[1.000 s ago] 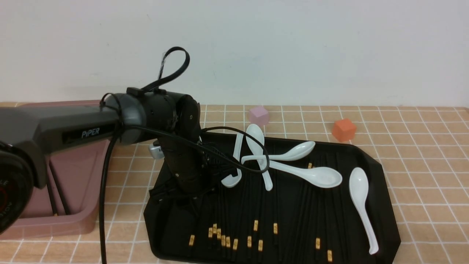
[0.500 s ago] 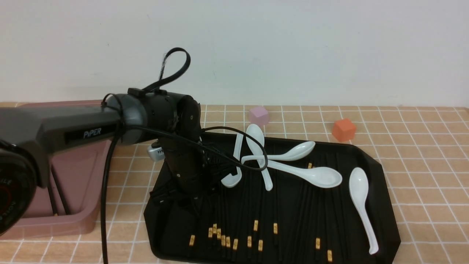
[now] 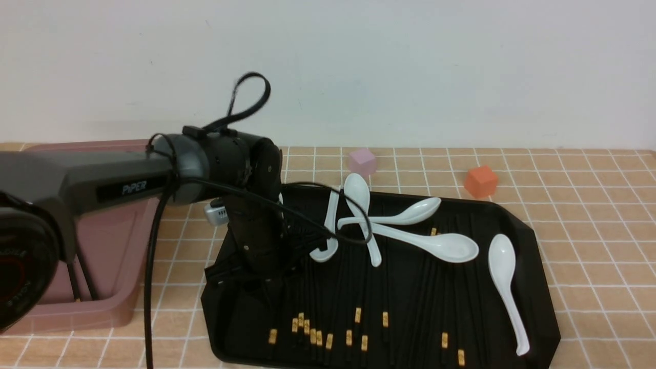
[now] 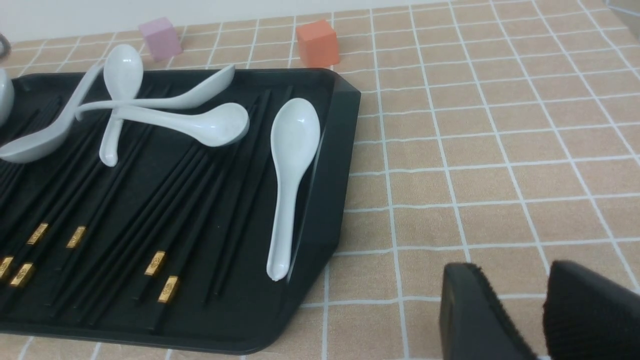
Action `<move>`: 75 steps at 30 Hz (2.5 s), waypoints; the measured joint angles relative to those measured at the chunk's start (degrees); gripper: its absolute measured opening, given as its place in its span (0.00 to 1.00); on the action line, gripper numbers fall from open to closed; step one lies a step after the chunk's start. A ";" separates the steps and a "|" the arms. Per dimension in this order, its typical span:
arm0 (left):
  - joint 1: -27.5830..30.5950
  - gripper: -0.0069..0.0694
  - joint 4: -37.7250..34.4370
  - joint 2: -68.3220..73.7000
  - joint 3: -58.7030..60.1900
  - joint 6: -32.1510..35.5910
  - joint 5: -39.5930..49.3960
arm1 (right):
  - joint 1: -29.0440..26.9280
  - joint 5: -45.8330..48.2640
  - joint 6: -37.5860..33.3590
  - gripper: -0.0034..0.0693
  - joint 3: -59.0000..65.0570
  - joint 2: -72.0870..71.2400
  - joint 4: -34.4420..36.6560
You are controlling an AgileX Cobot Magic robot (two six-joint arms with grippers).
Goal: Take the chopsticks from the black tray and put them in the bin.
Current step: Use the left arm to grab a pair of chopsticks
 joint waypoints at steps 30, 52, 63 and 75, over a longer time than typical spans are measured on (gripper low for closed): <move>0.00 0.41 -6.65 -1.09 0.00 -0.96 -2.17 | 0.00 0.00 0.00 0.38 0.00 0.00 0.00; 0.00 0.41 -1.32 -0.42 -0.21 -15.03 -5.00 | 0.00 0.00 0.00 0.38 0.00 0.00 0.00; 0.00 0.41 0.82 -0.35 -0.21 -17.52 -6.04 | 0.00 0.00 0.00 0.38 0.00 0.00 0.00; 1.53 0.41 -1.20 -3.87 -0.72 -16.71 -7.78 | 0.00 0.00 0.00 0.38 0.00 0.00 0.00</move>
